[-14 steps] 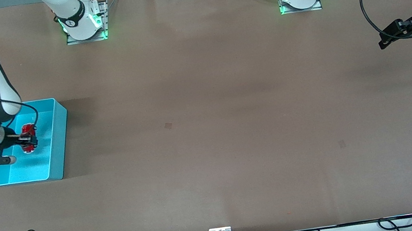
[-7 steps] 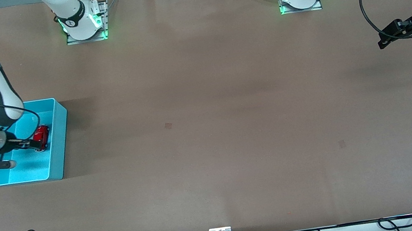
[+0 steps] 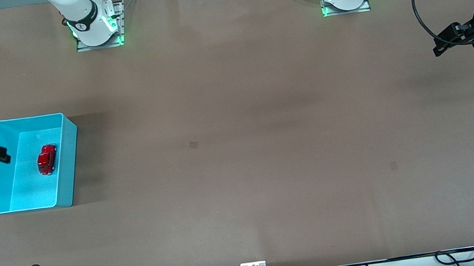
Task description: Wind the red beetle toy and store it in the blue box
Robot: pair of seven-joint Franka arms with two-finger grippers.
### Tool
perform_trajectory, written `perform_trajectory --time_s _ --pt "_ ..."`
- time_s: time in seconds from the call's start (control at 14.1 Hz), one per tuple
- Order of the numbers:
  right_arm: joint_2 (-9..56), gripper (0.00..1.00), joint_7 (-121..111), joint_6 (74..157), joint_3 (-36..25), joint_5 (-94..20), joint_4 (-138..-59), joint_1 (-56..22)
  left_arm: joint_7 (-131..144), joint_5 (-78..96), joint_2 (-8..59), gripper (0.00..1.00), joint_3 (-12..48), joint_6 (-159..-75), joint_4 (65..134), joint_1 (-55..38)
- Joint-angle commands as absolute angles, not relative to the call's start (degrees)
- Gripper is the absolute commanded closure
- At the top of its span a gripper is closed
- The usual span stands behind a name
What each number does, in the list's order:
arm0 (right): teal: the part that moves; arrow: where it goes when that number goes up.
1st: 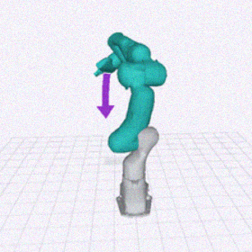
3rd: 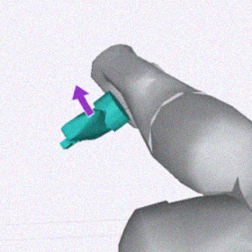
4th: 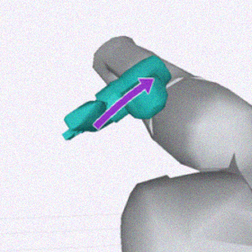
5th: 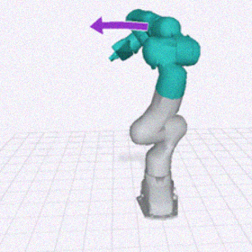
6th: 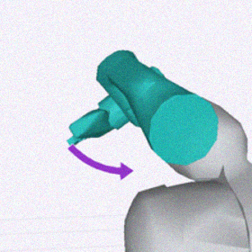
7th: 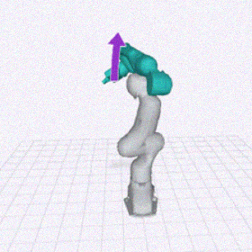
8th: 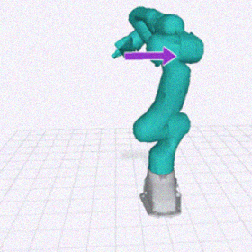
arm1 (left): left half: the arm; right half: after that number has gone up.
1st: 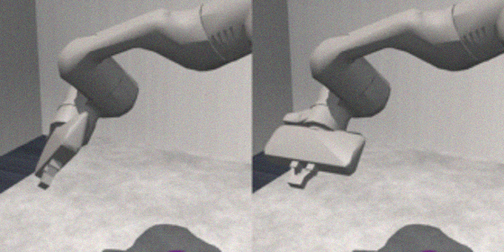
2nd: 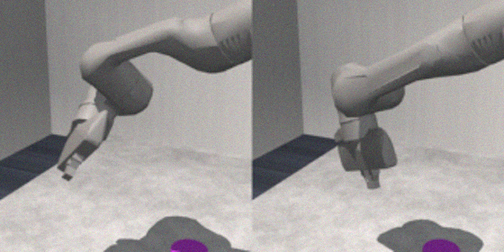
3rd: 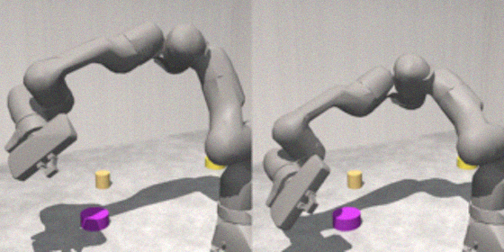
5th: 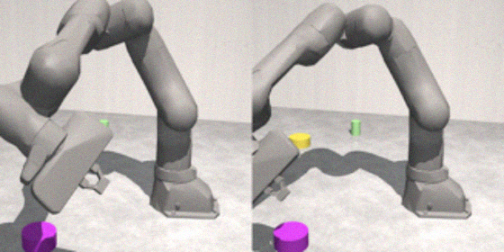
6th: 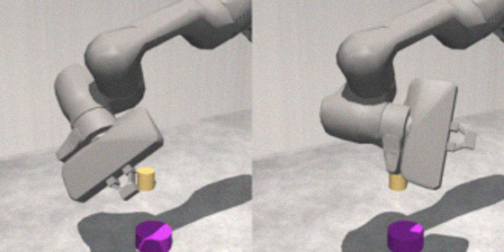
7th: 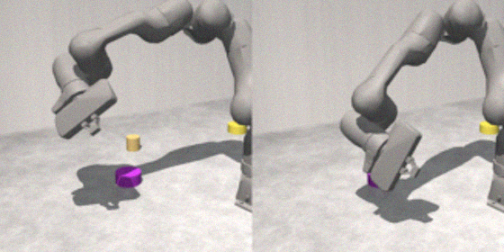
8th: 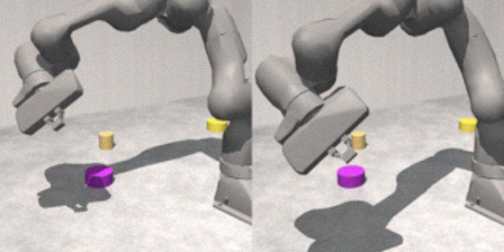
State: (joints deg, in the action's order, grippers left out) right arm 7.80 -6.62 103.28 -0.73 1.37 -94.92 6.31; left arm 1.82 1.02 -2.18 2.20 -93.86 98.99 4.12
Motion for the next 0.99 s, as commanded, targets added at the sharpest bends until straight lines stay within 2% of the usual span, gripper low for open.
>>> perform_trajectory --time_s 0.0,0.36,0.57,0.92 --pt "6.9 0.0 -6.3 97.3 0.3 0.3 -91.5 6.3 0.7 1.2 -4.0 0.0 2.7 -93.3 100.4 4.5" --pt "3.2 0.0 -6.3 93.0 0.1 0.4 -91.6 3.8 0.8 1.2 -4.2 0.0 2.7 -93.3 100.4 4.5" --pt "0.4 0.0 -6.2 89.3 -2.5 0.4 -91.9 0.2 1.3 1.2 -4.4 0.0 2.8 -93.4 100.3 4.4" --pt "0.2 0.0 -6.5 88.2 -4.6 0.9 -92.0 -1.6 1.4 1.2 -4.5 0.0 2.9 -93.3 100.3 4.4"
